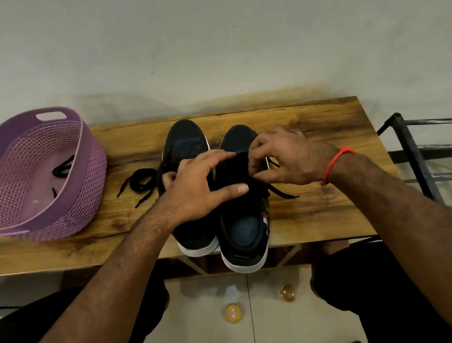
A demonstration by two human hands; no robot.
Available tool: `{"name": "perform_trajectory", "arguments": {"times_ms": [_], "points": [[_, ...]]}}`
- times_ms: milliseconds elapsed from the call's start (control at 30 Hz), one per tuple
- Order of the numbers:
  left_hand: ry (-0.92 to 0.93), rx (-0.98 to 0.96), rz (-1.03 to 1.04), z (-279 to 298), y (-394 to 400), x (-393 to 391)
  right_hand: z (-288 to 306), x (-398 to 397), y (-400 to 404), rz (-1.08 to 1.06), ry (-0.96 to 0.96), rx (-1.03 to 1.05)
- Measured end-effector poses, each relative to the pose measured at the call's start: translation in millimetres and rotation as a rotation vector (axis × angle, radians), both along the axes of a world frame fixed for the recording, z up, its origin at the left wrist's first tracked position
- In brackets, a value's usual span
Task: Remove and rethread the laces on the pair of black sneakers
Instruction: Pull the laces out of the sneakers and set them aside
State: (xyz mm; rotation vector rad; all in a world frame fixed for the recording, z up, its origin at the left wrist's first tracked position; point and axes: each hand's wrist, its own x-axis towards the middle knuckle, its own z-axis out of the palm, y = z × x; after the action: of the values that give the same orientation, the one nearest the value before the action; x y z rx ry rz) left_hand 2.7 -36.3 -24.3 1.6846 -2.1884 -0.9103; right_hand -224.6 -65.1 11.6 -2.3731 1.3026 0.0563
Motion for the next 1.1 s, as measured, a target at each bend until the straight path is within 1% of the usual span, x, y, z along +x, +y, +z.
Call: {"name": "perform_trajectory", "arguments": {"times_ms": [67,167,233,300,367,433,500,567,633,733,800,900,1033,1100], "points": [[-0.107,0.029,-0.055,2,3,-2,0,1,1,-0.007,-0.003,-0.045],[-0.214,0.015,-0.093,1,8,-7,0,-2,0,-0.017,-0.033,-0.176],[-0.261,0.006,-0.099,-1,10,-9,1,-3,0,-0.005,-0.05,-0.285],[-0.266,0.011,-0.084,-3,11,-10,0,-3,0,0.016,-0.057,-0.351],[-0.278,0.011,-0.079,-5,11,-9,-1,-3,0,0.026,-0.065,-0.354],[-0.281,0.03,-0.071,-6,12,-9,-2,-5,-1,0.035,-0.05,-0.28],[-0.27,0.055,-0.065,-7,11,-10,-3,-6,-2,0.052,0.012,-0.172],[-0.274,0.045,-0.076,-8,11,-11,-5,-5,-1,0.057,0.066,-0.142],[-0.276,0.031,-0.085,-9,12,-10,-6,-4,0,0.054,0.061,-0.201],[-0.296,-0.003,-0.089,-10,14,-10,-4,-4,-1,0.016,-0.01,-0.342],[-0.332,-0.04,-0.091,-11,14,-11,-2,-6,-3,-0.032,-0.036,-0.382],[-0.382,-0.088,-0.091,-12,14,-11,-4,-11,-7,-0.083,-0.049,-0.284],[-0.431,-0.175,-0.092,-13,15,-12,-7,-12,-8,-0.072,-0.001,-0.043],[-0.449,-0.231,-0.112,-12,13,-10,-9,-10,-7,-0.066,0.038,-0.003]]}}
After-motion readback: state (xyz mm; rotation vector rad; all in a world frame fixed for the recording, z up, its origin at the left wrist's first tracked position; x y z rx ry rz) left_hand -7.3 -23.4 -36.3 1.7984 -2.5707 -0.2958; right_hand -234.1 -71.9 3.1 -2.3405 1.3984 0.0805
